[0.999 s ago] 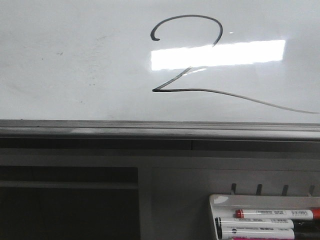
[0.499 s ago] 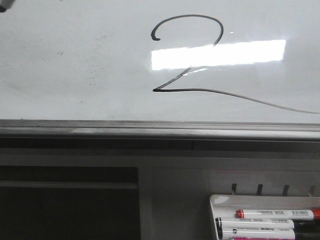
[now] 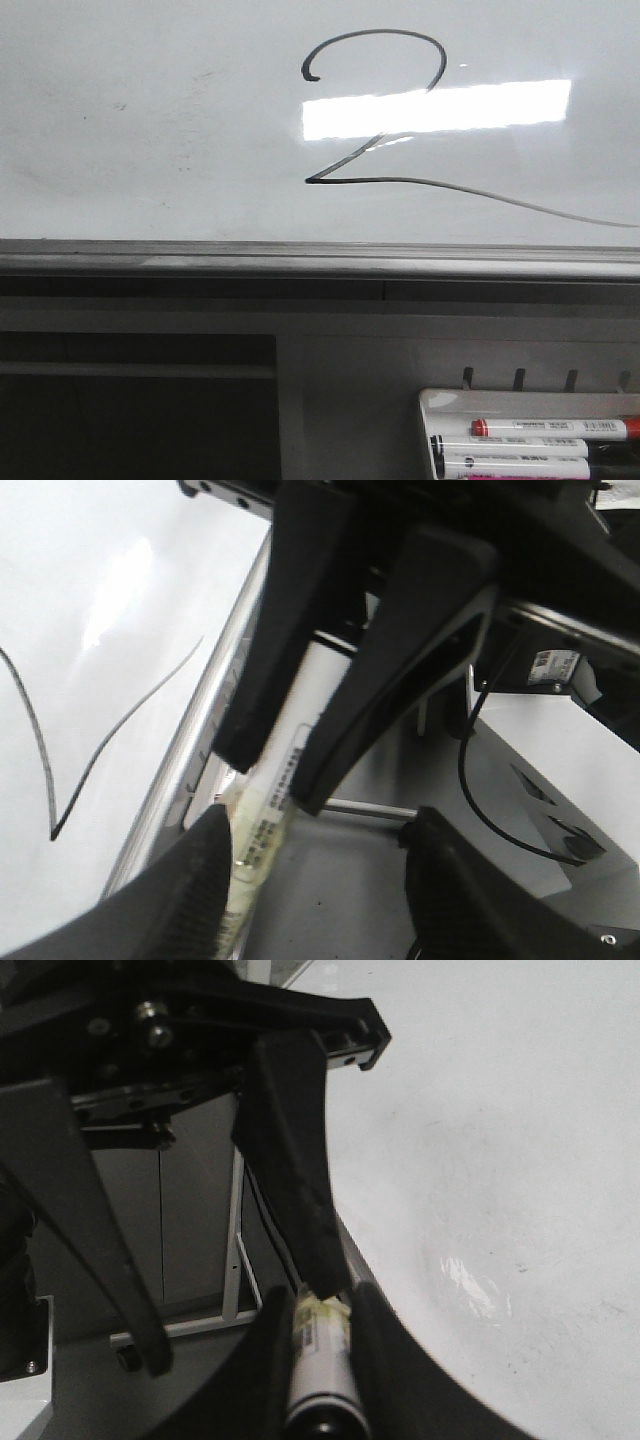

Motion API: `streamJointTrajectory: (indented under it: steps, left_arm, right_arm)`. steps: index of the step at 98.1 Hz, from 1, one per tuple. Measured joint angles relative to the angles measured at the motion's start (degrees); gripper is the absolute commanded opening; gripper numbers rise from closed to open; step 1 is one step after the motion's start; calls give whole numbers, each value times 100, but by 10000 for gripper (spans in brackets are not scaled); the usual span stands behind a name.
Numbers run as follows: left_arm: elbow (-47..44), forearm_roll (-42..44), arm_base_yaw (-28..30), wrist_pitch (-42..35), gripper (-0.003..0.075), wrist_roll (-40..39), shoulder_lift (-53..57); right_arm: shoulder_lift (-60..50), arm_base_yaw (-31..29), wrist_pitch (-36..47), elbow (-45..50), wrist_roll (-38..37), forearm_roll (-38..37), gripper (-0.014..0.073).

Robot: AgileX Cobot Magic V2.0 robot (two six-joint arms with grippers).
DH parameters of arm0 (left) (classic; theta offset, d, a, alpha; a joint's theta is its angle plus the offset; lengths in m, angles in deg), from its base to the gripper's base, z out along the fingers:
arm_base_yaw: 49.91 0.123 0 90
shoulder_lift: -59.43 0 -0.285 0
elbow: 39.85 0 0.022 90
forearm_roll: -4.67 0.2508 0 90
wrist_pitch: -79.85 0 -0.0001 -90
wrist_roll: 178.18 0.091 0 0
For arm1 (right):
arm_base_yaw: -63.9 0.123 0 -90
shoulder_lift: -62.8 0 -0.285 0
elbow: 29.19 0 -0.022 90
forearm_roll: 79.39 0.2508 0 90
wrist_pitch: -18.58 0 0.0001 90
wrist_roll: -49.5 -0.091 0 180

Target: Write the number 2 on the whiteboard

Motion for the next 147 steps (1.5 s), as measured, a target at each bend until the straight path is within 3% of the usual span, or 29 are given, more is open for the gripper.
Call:
streamJointTrajectory:
  steps: [36,72,104,113,126,131,136,147]
  left_arm:
    - [0,114,0,-146,356,-62,-211]
    - [0,271,0,-225,-20,47,-286]
    - [22,330,0,-167,-20,185,-286]
    - [22,330,0,-167,-20,185,-286]
    - [22,271,-10,-90,-20,116,-286]
    - [22,202,-9,-90,-20,45,-286]
    - [22,192,-9,-135,-20,-16,-286]
    - [22,192,-9,-245,-20,-68,-295]
  right_arm:
    - [0,0,8,0,0,0,-78]
    - [0,0,8,0,-33,34,-78]
    - [0,9,-3,0,-88,77,-71]
    - [0,9,-3,0,-88,91,37]
    - [0,9,-3,0,-76,67,352]
    - [0,9,-75,-58,-49,43,437]
    - [-12,9,-202,-142,-40,30,478]
    - [-180,9,-787,-450,-26,-19,476]
